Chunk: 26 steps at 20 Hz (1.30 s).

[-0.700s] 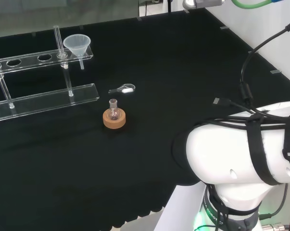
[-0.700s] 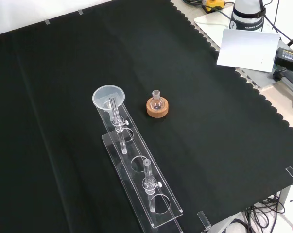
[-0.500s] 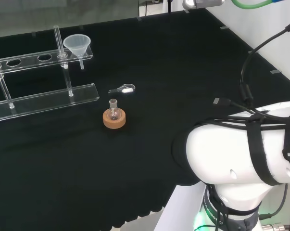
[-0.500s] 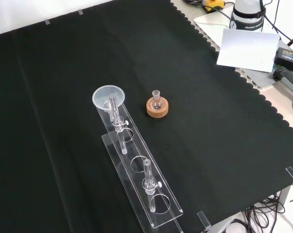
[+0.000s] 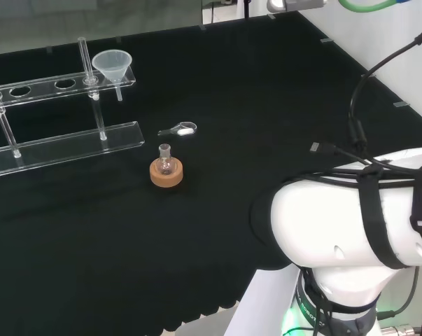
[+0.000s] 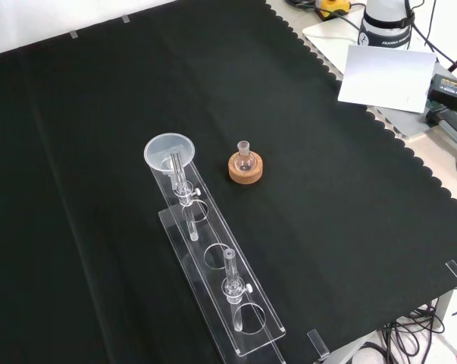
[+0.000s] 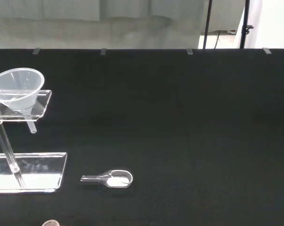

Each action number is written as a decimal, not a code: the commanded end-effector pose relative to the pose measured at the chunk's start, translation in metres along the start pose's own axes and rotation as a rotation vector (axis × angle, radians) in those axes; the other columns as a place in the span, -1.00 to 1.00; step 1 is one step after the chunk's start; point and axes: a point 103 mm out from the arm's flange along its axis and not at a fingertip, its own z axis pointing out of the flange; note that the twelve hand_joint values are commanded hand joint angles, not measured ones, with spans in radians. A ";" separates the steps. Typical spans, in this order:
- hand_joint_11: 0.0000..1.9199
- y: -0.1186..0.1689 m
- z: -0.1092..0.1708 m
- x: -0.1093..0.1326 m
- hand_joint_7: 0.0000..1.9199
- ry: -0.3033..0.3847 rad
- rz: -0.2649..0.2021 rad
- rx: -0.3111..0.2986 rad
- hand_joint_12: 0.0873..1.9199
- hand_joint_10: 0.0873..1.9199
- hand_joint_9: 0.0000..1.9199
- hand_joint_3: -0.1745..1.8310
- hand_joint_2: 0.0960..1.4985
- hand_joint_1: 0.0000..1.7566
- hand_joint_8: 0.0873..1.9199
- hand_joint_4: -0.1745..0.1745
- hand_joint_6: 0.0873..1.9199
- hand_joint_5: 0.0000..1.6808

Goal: Pick up the funnel from the transparent funnel stand.

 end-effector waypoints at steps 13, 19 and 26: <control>-0.91 0.072 0.039 0.016 -1.00 -0.053 0.024 0.080 0.38 -0.41 -0.85 -0.39 0.48 -1.00 -0.68 0.15 -1.00 -0.77; -0.91 0.121 0.056 0.034 -0.98 -0.069 -0.027 0.106 0.39 -0.40 -0.83 -0.40 0.47 -1.00 -0.66 0.15 -1.00 -0.77; -0.89 0.157 0.080 0.073 -0.94 -0.091 -0.102 0.156 0.40 -0.38 -0.81 -0.47 0.37 -0.82 -0.60 0.14 -1.00 -0.77</control>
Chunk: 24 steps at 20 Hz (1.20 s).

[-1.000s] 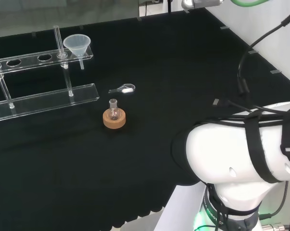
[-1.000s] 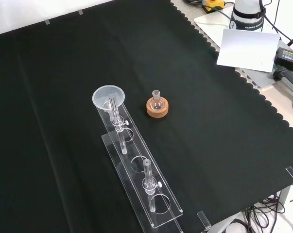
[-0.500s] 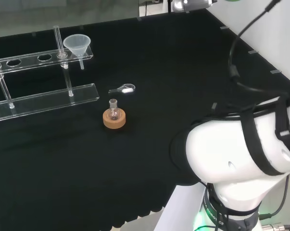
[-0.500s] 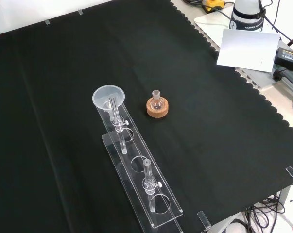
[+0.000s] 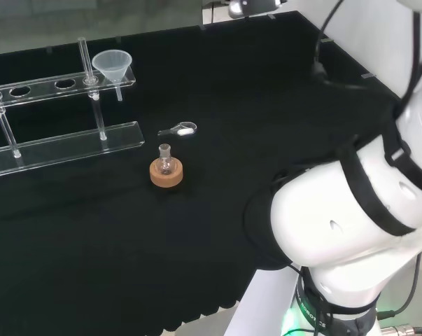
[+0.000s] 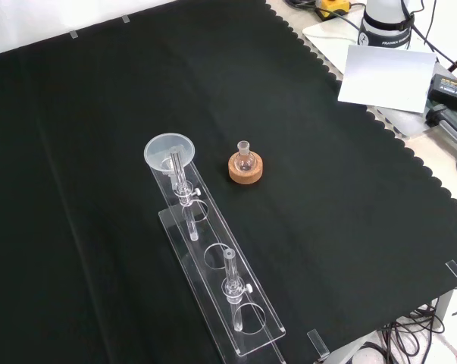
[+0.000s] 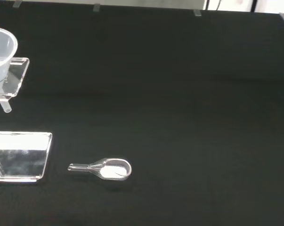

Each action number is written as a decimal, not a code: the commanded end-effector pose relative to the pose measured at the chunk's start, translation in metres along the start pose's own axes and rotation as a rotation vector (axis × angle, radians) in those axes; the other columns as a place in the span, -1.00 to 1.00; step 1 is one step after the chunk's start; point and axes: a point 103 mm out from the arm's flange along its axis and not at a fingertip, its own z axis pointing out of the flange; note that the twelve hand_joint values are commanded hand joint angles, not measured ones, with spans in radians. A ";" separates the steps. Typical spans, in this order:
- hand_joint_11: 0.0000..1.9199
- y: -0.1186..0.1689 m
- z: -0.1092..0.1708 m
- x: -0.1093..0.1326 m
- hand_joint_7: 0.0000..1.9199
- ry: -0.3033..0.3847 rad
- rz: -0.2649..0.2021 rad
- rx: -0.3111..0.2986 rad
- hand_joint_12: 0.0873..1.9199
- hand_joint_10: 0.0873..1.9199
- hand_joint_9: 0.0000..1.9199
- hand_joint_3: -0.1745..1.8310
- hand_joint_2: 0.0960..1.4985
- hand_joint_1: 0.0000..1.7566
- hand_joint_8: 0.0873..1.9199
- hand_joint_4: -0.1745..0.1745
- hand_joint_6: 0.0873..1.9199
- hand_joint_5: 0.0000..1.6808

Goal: Pick up the funnel from the transparent funnel stand.

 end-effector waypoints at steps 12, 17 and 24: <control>-0.85 0.088 0.039 0.090 -0.91 -0.043 -0.146 0.107 0.43 -0.33 -0.71 -0.57 0.17 -0.55 -0.44 0.08 -1.00 -0.74; -0.86 0.102 0.051 0.111 -0.96 -0.078 -0.174 0.172 0.44 -0.32 -0.73 -0.60 0.07 -0.51 -0.40 0.06 -1.00 -0.80; -0.90 0.119 0.068 0.135 -1.00 -0.148 -0.195 0.273 0.47 -0.28 -0.95 -0.65 -0.03 -0.47 -0.82 0.27 -1.00 -0.99</control>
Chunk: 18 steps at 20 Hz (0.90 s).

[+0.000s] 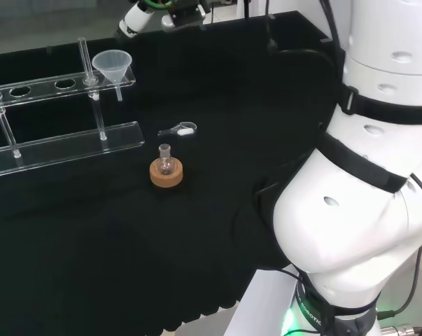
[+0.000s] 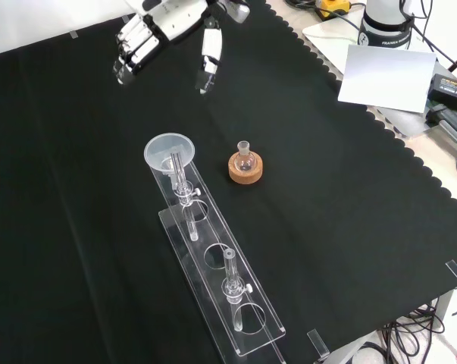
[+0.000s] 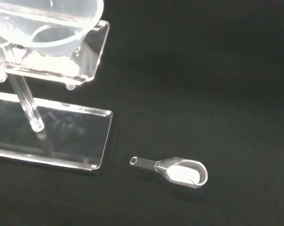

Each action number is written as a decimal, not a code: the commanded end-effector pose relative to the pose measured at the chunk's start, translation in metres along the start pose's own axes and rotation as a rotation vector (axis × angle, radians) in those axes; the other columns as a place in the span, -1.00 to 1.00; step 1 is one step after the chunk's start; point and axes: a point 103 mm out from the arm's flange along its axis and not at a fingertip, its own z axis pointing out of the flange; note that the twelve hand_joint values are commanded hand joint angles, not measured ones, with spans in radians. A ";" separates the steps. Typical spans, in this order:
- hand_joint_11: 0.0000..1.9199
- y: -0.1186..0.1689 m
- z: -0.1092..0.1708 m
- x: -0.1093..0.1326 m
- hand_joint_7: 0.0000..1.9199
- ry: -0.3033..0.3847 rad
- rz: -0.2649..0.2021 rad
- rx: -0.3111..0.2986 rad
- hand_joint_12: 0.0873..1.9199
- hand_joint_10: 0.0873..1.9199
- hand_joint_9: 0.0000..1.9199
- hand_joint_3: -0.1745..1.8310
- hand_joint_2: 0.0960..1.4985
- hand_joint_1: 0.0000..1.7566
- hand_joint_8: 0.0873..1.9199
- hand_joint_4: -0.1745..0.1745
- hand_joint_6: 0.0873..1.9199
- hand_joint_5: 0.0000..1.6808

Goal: Pick up the funnel from the transparent funnel stand.

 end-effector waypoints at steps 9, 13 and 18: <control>-0.87 0.041 0.031 0.040 -1.00 -0.111 -0.037 0.151 0.49 -0.23 -0.96 -0.68 -0.06 -0.40 -0.86 0.24 -1.00 -1.00; -0.85 0.049 0.037 0.041 -1.00 -0.116 -0.044 0.163 0.48 -0.23 -0.94 -0.68 -0.06 -0.39 -0.84 0.21 -1.00 -1.00; -0.81 0.057 0.038 0.046 -1.00 -0.119 -0.061 0.153 0.45 -0.23 -0.90 -0.69 -0.05 -0.38 -0.77 0.19 -1.00 -1.00</control>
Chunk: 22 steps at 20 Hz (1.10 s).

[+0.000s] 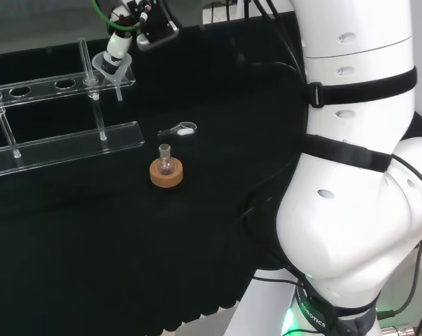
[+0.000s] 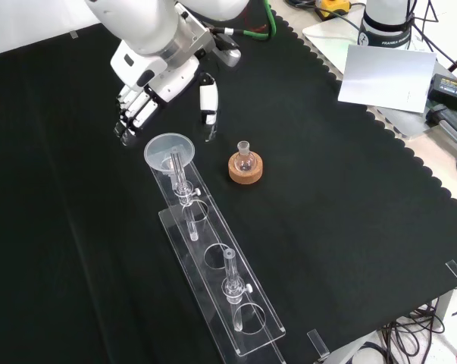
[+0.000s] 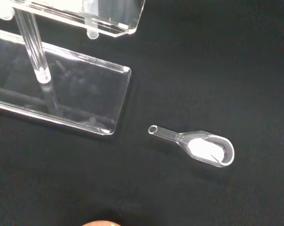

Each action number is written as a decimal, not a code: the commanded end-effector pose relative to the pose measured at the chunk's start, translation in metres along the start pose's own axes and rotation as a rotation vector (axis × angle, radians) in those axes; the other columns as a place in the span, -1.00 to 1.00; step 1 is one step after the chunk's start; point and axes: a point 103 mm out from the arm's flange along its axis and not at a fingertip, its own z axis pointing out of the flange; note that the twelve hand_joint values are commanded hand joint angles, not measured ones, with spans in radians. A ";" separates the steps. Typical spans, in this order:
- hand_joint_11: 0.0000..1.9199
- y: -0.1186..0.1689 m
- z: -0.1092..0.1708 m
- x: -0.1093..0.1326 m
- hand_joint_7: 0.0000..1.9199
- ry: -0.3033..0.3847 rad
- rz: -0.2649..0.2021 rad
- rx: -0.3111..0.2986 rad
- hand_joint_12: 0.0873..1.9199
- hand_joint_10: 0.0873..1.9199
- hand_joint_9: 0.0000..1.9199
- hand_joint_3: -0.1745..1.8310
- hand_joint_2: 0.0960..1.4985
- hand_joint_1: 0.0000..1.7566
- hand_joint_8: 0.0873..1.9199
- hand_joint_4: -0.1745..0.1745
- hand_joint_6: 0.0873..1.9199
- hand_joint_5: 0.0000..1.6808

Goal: Pick up the funnel from the transparent funnel stand.

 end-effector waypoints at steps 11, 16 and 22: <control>-0.78 0.019 0.003 0.013 -1.00 -0.040 -0.044 0.026 0.43 -0.24 -0.88 -0.69 -0.06 -0.36 -0.71 0.14 -1.00 -1.00; -0.78 0.023 0.006 0.015 -1.00 -0.049 -0.054 0.045 0.42 -0.24 -0.91 -0.70 -0.06 -0.36 -0.74 0.11 -1.00 -1.00; -0.75 0.025 0.006 0.016 -1.00 -0.052 -0.060 0.047 0.42 -0.22 -0.89 -0.70 -0.07 -0.36 -0.76 0.09 -1.00 -1.00</control>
